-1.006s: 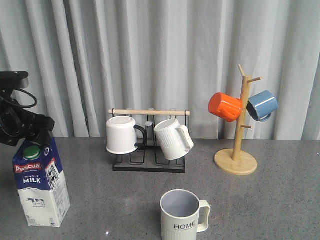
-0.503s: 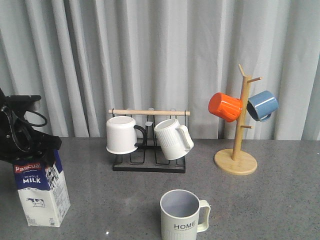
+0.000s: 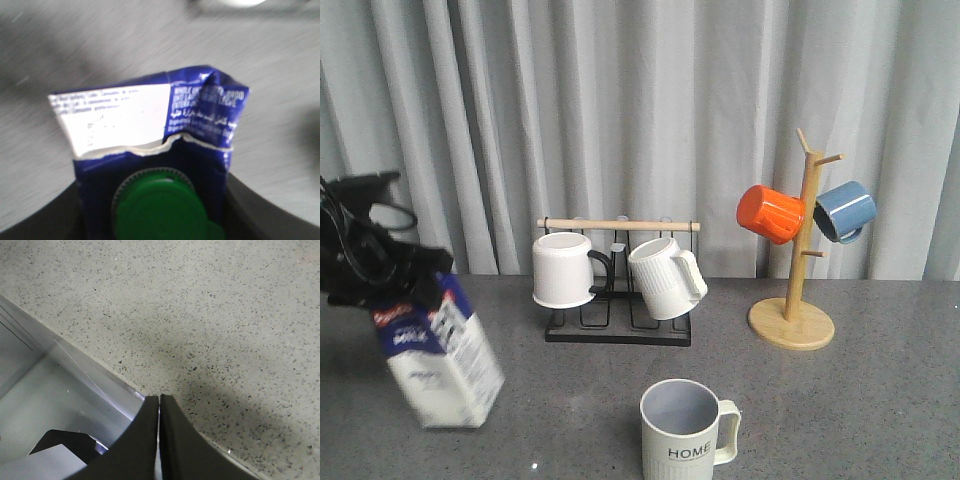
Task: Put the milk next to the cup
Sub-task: 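Lift the milk carton with the left gripper toward the HOME mug, then lower the carton beside the HOME mug and open the left gripper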
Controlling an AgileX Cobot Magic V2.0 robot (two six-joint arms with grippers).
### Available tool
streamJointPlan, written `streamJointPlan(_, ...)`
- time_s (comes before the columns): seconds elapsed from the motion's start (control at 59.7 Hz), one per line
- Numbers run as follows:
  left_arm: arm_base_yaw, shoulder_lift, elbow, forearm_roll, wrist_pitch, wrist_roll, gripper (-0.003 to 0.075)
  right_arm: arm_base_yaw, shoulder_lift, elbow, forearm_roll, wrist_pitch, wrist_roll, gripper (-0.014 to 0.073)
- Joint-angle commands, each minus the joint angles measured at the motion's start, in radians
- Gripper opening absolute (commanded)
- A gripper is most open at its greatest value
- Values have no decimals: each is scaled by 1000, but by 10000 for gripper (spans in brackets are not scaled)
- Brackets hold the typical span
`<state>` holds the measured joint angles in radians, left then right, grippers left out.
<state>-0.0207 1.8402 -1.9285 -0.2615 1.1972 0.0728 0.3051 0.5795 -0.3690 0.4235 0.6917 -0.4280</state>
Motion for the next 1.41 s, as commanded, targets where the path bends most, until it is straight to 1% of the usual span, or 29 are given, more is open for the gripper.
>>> streamJointPlan(0.0, -2, -101, -32, -207, -96, 65, -8, -2, 1, -26, 20, -52, 0, -5)
streamJointPlan(0.067, -4, -118, -34, -330, -106, 141, -8, -2, 1, -26, 20, -52, 0, -5)
streamJointPlan(0.117, -17, -124, -37, -393, -100, 193, -7, -2, 1, -26, 20, -52, 0, -5)
streamJointPlan(0.201, -44, -120, -58, -409, -72, 198, -7, -2, 1, -26, 20, -52, 0, -5)
streamJointPlan(0.318, -102, -107, -74, -350, -40, 185, -7, -2, 1, -26, 20, -52, 0, -5)
streamJointPlan(0.486, -194, -74, -78, -182, -10, 112, -6, -2, 1, -26, 21, -52, 0, -5)
streamJointPlan(0.587, -237, -42, -78, -107, 15, 84, -5, -2, 1, -26, 22, -51, 0, -5)
streamJointPlan(0.788, -300, 14, -78, -99, 20, 84, 1, -2, 1, -26, 24, -48, 0, -5)
streamJointPlan(0.955, -320, 29, -81, -90, 25, 84, 17, -2, 1, -26, 24, -48, 0, -5)
streamJointPlan(1.073, -320, 29, -82, -96, 48, 84, 61, -2, 0, -26, 24, -48, 0, -5)
streamJointPlan(1.173, -320, 29, -83, -101, 52, 84, 130, -2, 0, -26, 24, -48, 1, -5)
streamJointPlan(1.291, -320, 29, -83, -105, 52, 84, 246, -2, -3, -26, 24, -48, 2, -5)
streamJointPlan(1.341, -320, 29, -83, -105, 52, 83, 314, -2, -3, -26, 24, -48, 2, -5)
streamJointPlan(1.391, -320, 29, -83, -104, 52, 83, 363, -2, -3, -26, 24, -48, 2, -5)
